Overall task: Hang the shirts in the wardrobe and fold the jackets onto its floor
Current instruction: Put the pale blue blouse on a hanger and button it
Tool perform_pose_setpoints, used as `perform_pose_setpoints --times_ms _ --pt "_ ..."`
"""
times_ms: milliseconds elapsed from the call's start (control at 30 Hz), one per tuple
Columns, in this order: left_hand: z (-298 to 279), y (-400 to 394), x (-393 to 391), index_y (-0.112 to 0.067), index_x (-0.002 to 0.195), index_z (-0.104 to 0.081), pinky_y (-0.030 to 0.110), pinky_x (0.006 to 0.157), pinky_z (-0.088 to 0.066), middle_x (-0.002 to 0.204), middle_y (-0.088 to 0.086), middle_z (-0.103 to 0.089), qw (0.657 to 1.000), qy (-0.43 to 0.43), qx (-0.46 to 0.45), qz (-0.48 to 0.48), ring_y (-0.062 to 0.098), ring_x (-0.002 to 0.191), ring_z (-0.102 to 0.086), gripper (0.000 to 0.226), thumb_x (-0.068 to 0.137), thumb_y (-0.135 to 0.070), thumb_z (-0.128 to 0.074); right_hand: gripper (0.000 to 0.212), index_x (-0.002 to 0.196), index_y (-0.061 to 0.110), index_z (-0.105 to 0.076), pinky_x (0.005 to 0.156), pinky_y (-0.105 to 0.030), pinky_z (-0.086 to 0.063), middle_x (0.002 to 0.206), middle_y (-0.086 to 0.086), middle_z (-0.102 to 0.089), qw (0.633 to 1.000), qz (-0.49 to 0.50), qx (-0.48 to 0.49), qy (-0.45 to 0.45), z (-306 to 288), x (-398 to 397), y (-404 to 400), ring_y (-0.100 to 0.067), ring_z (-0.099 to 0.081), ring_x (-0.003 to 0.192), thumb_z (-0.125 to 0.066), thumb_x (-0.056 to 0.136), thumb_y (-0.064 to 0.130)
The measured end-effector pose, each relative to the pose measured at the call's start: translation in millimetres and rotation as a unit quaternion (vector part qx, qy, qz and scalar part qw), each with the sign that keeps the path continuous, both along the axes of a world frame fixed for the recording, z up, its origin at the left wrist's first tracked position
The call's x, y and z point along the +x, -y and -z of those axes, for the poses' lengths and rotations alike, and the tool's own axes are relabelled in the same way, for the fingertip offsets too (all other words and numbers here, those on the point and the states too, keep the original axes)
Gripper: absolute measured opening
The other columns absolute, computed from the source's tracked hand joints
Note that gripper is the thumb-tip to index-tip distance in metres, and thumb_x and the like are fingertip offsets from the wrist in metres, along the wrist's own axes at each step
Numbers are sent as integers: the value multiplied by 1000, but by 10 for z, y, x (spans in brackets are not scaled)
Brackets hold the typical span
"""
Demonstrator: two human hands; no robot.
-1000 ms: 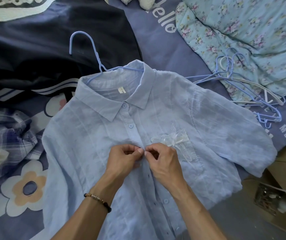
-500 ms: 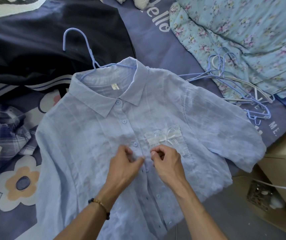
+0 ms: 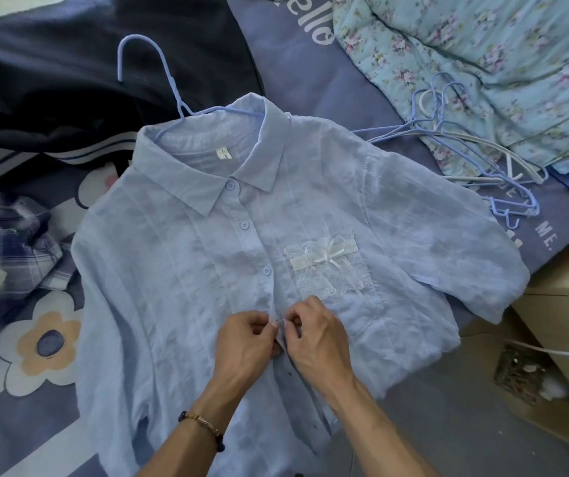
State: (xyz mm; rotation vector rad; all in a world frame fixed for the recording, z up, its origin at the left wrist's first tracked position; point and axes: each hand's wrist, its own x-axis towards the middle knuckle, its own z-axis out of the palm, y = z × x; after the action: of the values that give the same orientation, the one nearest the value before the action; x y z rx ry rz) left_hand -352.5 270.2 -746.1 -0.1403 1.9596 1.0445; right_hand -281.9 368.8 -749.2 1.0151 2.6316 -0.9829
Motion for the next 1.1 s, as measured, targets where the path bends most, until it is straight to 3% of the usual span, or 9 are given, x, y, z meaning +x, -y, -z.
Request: perform_pose_setpoints --times_ms 167,333,400,533,667,767,867,967,1100 --pt "-92 -27 13 -1 72 -72 48 80 -60 74 21 -72 995 64 49 -65 35 77 -72 24 93 -7 -62 6 78 16 -69 64 -15 -48 70 8 -66 968 203 -148 -5 -108 -61 11 -3 -62 69 -68 83 13" --pt "-196 -47 18 -7 64 -72 46 83 -60 72 17 -73 993 75 60 -65 33 79 -73 26 89 -4 -65 8 75 16 -72 61 -14 -50 68 6 -70 949 243 -199 -25 -140 31 67 -1 -64 65 -71 83 14" --pt "-229 -35 -6 -6 63 -72 38 79 -61 71 16 -73 993 84 63 -61 29 77 -74 25 85 3 -64 10 73 15 -72 60 -14 -50 66 6 -70 942 260 -207 -34 -127 31 61 -1 -64 63 -71 82 11" --pt "-231 -12 -63 -1 80 -70 23 63 -58 69 11 -73 987 113 81 -76 19 68 -73 15 89 8 -61 12 72 15 -72 63 -19 -53 67 4 -70 938 261 -222 -45 -131 15 35 -2 -64 63 -71 83 9" --pt "-196 -33 -106 4 82 -70 24 63 -59 73 17 -73 987 117 85 -71 21 67 -73 7 88 1 -68 24 71 24 -70 69 -26 -57 69 5 -71 941 244 -229 -48 -147 25 21 -6 -67 67 -66 86 6" --pt "-183 -85 -113 5 81 -70 29 66 -61 74 21 -72 984 130 90 -84 23 66 -71 9 87 0 -70 28 70 29 -68 63 -22 -55 63 8 -68 944 235 -227 -52 -169 44 16 -4 -63 60 -65 84 5" --pt "-140 -120 -116 5 80 -72 40 77 -61 81 26 -72 982 141 85 -95 27 72 -70 9 86 -2 -72 15 76 22 -68 58 -15 -46 63 8 -60 966 188 -162 -74 -169 71 38 -6 -56 58 -71 80 8" --pt "-101 -144 -100 -1 72 -73 37 78 -59 78 22 -72 982 138 83 -96 26 73 -69 12 85 -3 -73 9 80 15 -71 64 -20 -48 72 6 -64 978 162 -100 -89 -142 90 29 -10 -59 71 -69 82 7" --pt "-33 -147 -79 -3 69 -71 35 75 -58 71 20 -71 989 101 80 -71 24 68 -67 16 85 -2 -72 13 81 14 -75 65 -10 -44 73 11 -62 977 169 -106 -71 -139 116 7 4 -57 68 -66 83 4"
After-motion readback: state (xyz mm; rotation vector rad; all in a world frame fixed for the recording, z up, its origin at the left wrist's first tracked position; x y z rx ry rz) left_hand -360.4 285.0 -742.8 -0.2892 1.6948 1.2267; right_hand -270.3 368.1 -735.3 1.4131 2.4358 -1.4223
